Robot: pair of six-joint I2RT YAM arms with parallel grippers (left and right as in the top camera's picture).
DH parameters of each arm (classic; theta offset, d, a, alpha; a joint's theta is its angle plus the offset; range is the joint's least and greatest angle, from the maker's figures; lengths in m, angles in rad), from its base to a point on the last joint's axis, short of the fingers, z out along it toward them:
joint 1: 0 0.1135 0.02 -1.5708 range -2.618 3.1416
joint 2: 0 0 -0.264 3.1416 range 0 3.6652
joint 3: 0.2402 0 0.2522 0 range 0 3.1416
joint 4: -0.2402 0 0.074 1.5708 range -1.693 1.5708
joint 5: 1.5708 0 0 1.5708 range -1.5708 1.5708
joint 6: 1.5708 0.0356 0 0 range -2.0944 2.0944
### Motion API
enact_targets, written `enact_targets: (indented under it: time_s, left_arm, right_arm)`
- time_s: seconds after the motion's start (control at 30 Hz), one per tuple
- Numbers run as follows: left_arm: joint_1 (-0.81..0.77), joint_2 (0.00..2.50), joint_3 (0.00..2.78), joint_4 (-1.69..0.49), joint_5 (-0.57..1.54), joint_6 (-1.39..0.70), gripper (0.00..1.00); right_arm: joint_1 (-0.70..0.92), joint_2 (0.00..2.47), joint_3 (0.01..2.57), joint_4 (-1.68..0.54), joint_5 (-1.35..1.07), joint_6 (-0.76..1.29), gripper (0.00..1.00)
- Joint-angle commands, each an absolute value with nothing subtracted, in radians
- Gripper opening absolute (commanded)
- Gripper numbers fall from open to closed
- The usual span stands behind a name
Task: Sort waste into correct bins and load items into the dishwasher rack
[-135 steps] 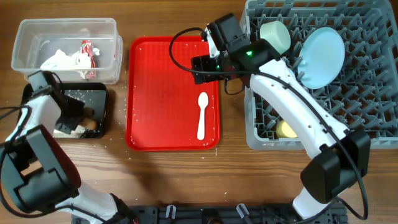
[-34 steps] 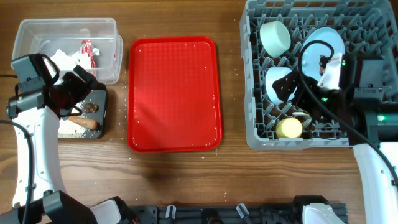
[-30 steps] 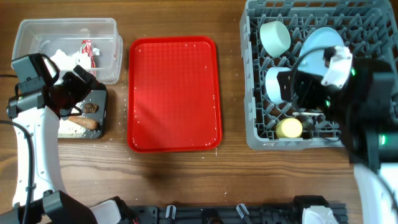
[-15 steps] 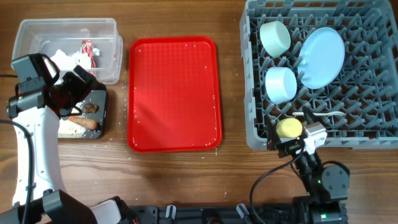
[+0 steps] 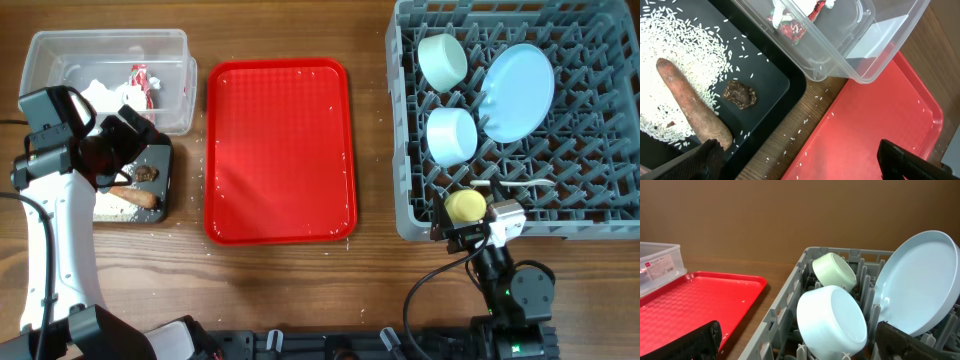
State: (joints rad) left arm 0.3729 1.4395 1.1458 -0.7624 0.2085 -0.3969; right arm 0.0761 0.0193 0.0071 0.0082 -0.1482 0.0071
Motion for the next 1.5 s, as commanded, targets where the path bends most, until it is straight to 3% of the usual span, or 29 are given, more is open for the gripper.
enact_targets:
  time_s: [0.0,0.43,0.6,0.7,0.93,1.13,1.47]
  left_arm:
    - [0.371,1.44,1.161,-0.76,0.22,-0.381,1.0]
    - [0.36,1.413,1.158,-0.725,0.221,-0.4,1.0]
    - [0.206,1.198,0.994,-0.348,0.22,-0.297,1.0]
    - [0.174,0.924,0.707,-0.119,0.221,-0.293,1.0]
    - [0.167,0.463,0.223,0.151,0.22,-0.292,1.0]
    - [0.128,0.175,0.057,0.119,0.206,-0.152,1.0]
    - [0.1,0.006,0.01,-0.073,0.117,-0.152,1.0]
  right_arm:
    - [0.081,0.004,0.005,0.01,-0.131,0.027,1.0]
    - [0.081,0.005,0.005,0.01,-0.131,0.027,1.0]
    - [0.081,0.005,0.005,0.01,-0.131,0.026,0.99]
    - [0.081,0.005,0.005,0.01,-0.131,0.026,1.0]
    - [0.081,0.005,0.005,0.01,-0.131,0.026,0.99]
    - [0.081,0.004,0.005,0.01,-0.131,0.026,1.0]
    - [0.081,0.005,0.005,0.01,-0.131,0.026,1.0]
